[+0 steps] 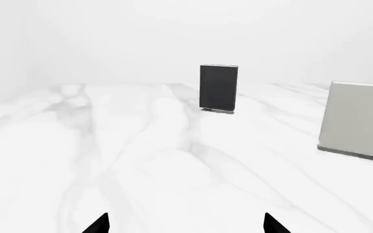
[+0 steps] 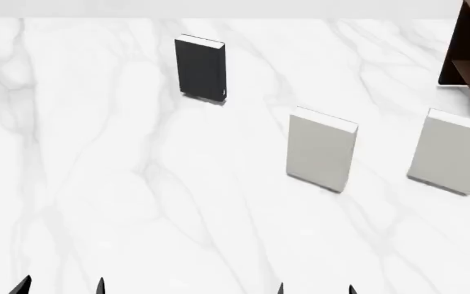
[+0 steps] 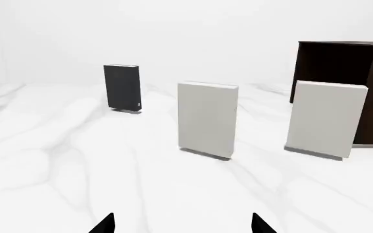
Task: Pick up the book on the left and place it on top of the shelf.
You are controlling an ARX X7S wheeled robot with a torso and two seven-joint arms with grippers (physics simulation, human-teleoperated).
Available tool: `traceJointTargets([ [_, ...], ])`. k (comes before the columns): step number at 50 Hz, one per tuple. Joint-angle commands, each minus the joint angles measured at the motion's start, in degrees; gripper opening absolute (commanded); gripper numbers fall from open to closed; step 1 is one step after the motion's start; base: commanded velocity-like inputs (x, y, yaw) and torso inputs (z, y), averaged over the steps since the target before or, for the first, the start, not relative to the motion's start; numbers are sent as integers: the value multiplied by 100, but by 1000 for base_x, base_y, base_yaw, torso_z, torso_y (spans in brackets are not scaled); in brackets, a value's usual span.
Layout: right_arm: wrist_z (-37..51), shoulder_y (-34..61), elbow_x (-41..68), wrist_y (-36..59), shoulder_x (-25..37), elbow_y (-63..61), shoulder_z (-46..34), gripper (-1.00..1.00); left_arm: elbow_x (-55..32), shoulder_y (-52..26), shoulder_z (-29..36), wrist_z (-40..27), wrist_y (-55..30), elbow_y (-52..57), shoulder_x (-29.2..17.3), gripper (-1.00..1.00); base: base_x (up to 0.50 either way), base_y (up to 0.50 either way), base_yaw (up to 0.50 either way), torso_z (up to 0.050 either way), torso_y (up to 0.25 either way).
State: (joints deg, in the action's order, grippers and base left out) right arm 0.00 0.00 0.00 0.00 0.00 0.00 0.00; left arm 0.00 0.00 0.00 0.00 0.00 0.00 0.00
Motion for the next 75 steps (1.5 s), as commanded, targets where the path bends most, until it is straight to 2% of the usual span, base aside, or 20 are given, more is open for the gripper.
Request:
traceJointTargets([
  [1, 123, 2, 91, 49, 88, -19, -106, 100, -96, -26, 112, -107, -97, -21, -86, 100, 0, 0, 0, 0, 0],
  [39, 584, 1, 461, -33, 467, 18, -585, 100, -464, -25, 559, -595, -60, 45, -485, 100, 0, -60, 0, 0, 0],
  [43, 708, 128, 474, 754, 544, -641, -589, 100, -567, -71, 562, -617, -593, 519, -571, 100, 0, 0, 0, 0, 0],
  [44, 820, 293, 455, 1411, 586, -1207, -560, 100, -768, -177, 480, -604, -1101, 928, -619, 100, 0, 0, 0, 0, 0],
  [46, 817, 379, 536, 1766, 624, -1466, -549, 100, -791, -242, 482, -645, -1361, 1129, -663, 100, 0, 0, 0, 0, 0],
  [47, 837, 667, 668, 2441, 671, -1937, -469, 100, -908, -470, 425, -708, -2042, 1574, -729, 100, 0, 0, 0, 0, 0],
  [49, 844, 967, 792, 3021, 719, -2245, -417, 100, -976, -691, 427, -747, -2620, 1950, -813, 100, 0, 0, 0, 0, 0],
  [50, 786, 1392, 1004, 3783, 779, -2517, -352, 100, -1067, -1008, 380, -799, -3250, 2355, -894, 100, 0, 0, 0, 0, 0],
  [54, 867, 2232, 1185, 4886, 852, -2830, -263, 100, -1313, -1656, 261, -838, -4334, 3016, -1057, 100, 0, 0, 0, 0, 0],
  [56, 855, 3001, 1367, 5689, 888, -2857, -166, 100, -1500, -2300, 130, -861, -5171, 3280, -1146, 100, 0, 0, 0, 0, 0],
  [61, 882, 3916, 1514, 6482, 925, -2749, -77, 100, -1769, -3034, -53, -828, -5943, 3352, -1198, 100, 0, 0, 0, 0, 0],
  [64, 873, 4581, 1680, 7260, 922, -2782, -20, 100, -1927, -3780, -128, -825, -6615, 3360, -1277, 100, 0, 0, 0, 0, 0],
  [68, 922, 4970, 1701, 7538, 928, -2766, -46, 100, -2066, -4336, -231, -831, -7117, 3387, -1301, 100, 0, 0, 0, 0, 0],
  [75, 766, 5149, 1932, 7789, 892, -2798, 159, 100, -2132, -4521, -291, -818, -7213, 3335, -1309, 100, 14, 0, 0, 0, 0],
])
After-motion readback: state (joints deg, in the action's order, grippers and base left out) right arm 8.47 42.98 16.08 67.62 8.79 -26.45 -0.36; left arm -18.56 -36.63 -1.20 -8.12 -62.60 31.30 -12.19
